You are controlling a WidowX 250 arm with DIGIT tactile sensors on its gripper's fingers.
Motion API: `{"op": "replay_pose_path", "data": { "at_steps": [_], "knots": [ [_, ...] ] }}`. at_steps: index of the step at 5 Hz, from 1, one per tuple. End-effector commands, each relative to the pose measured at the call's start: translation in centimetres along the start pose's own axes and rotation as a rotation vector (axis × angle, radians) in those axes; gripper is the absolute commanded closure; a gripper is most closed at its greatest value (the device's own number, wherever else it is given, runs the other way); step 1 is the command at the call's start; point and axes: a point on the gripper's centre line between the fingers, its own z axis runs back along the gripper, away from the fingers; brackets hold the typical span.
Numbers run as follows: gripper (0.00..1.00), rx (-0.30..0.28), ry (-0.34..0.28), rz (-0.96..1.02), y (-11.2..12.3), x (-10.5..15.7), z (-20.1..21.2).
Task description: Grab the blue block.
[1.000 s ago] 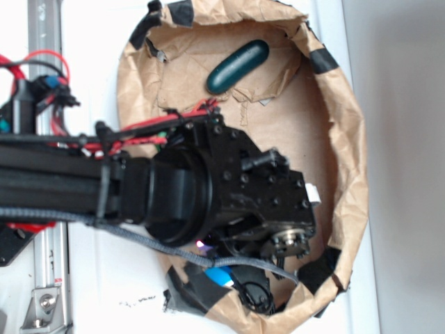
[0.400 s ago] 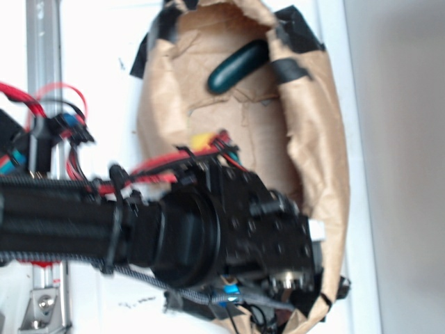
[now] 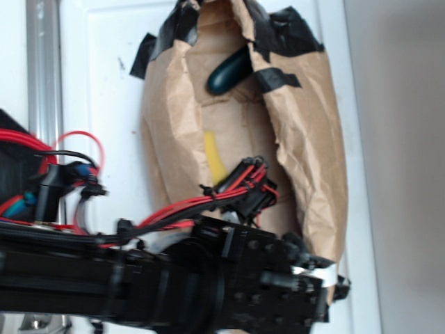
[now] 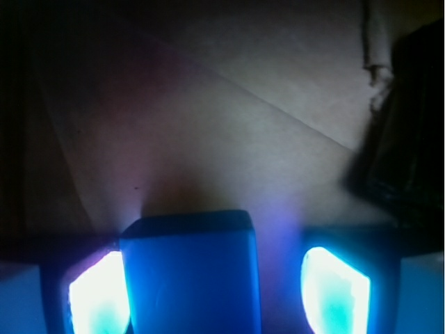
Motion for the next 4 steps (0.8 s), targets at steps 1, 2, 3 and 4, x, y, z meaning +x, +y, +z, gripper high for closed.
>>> {"op": "replay_pose_path", "data": {
  "at_steps": [1, 2, 3, 4],
  "knots": [
    [1.00, -0.076, -0.122, 0.188, 8.7, 0.0, 4.7],
    [1.00, -0.071, -0.188, 0.201, 11.1, 0.5, 6.7],
    [1.00, -0.061, -0.246, 0.213, 13.1, 1.4, 8.6],
    [1.00, -0.057, -0.297, 0.242, 14.4, 0.9, 10.4]
  ]
}}
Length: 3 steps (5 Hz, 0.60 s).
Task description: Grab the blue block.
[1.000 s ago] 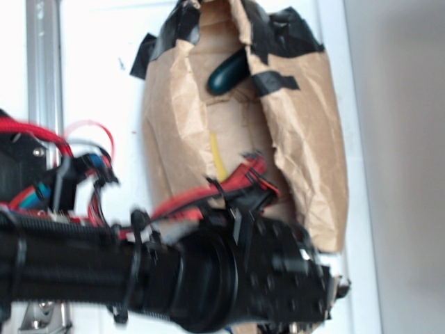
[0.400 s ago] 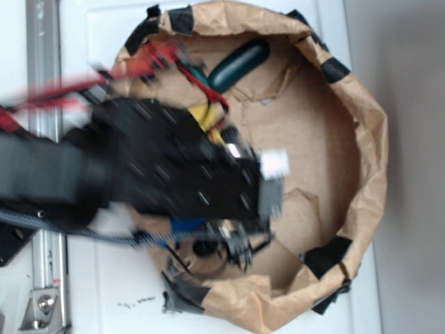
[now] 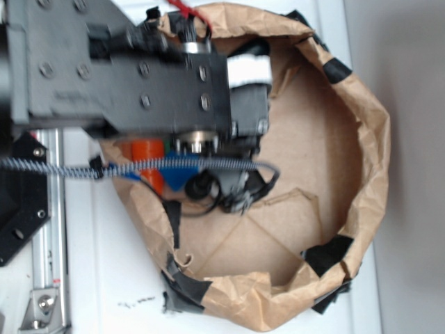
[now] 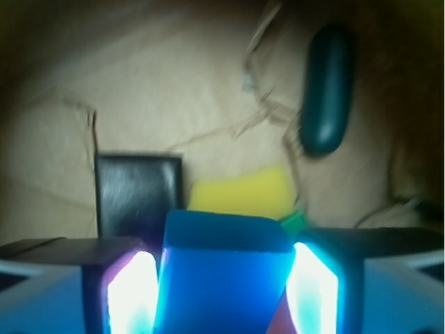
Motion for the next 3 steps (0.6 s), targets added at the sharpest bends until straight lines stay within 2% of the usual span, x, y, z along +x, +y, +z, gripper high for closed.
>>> {"op": "replay_pose_path", "data": {
  "at_steps": [1, 2, 3],
  "knots": [
    [1.00, 0.028, -0.183, -0.064, 2.0, 0.5, 5.9],
    [1.00, -0.038, -0.223, -0.305, 1.0, 1.6, 8.7],
    [1.00, -0.068, -0.101, -0.556, -1.6, 2.8, 8.6]
  ]
}}
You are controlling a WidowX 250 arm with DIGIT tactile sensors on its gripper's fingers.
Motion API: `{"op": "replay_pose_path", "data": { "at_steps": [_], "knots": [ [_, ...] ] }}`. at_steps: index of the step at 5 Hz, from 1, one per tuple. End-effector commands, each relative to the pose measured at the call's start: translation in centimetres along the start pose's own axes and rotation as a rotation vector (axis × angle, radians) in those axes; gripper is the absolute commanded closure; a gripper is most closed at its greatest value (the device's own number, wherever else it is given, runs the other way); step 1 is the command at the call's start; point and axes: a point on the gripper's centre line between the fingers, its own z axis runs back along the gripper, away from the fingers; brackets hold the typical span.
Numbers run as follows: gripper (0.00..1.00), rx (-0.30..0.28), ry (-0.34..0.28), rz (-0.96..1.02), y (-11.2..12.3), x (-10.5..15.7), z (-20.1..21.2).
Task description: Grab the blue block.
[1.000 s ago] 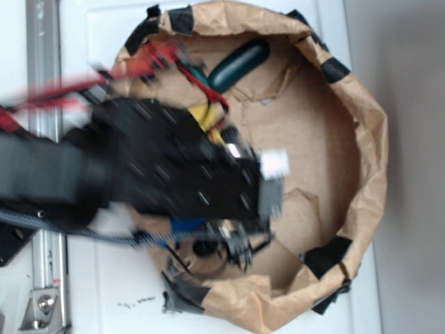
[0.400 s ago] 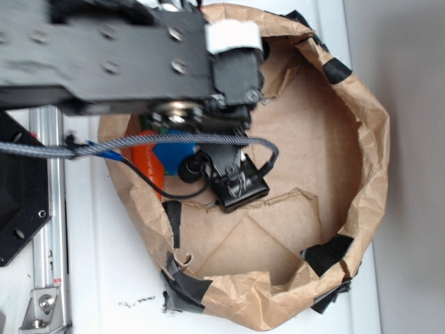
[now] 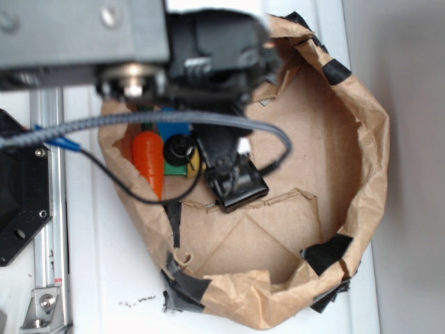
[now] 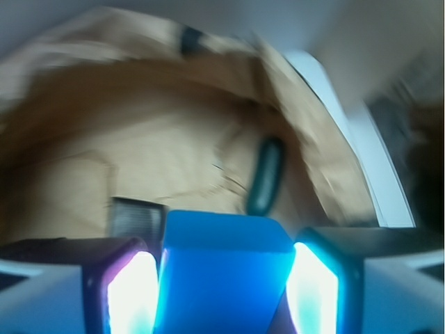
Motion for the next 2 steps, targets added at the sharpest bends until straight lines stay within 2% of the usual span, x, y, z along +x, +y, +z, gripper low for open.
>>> {"op": "replay_pose_path", "data": {
  "at_steps": [1, 2],
  "knots": [
    [1.00, -0.093, 0.046, -0.327, -3.16, 1.84, 0.34],
    [1.00, -0.015, -0.014, -0.333, -2.84, 1.79, 0.16]
  ]
}}
